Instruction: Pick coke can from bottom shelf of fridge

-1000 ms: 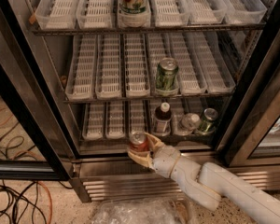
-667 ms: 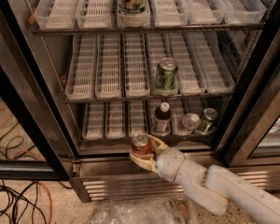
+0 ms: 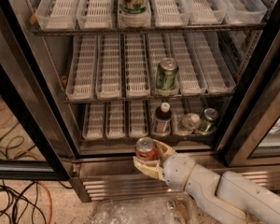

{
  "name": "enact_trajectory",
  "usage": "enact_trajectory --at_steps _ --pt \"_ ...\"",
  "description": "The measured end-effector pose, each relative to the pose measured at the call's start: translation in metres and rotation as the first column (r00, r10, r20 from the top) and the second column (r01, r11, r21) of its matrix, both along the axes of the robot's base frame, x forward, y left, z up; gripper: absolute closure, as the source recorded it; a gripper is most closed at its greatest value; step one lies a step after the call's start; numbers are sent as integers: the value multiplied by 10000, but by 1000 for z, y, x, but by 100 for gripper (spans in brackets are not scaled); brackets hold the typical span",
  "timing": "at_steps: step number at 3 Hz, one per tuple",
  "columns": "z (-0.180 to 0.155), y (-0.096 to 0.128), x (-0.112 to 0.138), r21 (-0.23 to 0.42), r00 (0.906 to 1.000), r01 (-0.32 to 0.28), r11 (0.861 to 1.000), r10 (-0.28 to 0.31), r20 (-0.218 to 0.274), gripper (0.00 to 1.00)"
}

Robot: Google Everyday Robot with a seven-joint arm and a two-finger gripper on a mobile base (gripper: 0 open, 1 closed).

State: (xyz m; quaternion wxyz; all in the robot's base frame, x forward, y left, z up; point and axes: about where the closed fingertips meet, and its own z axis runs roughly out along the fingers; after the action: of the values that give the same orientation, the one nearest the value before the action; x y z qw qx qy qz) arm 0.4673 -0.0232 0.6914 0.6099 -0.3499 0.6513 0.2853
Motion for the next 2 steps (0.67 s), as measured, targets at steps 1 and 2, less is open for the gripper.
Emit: enact_trajectory --at_steps 1,2 --pt "17 -5 -15 -242 9999 92 9997 -93 -48 100" --pt "35 -12 -28 -462 9997 228 9987 -226 39 100"
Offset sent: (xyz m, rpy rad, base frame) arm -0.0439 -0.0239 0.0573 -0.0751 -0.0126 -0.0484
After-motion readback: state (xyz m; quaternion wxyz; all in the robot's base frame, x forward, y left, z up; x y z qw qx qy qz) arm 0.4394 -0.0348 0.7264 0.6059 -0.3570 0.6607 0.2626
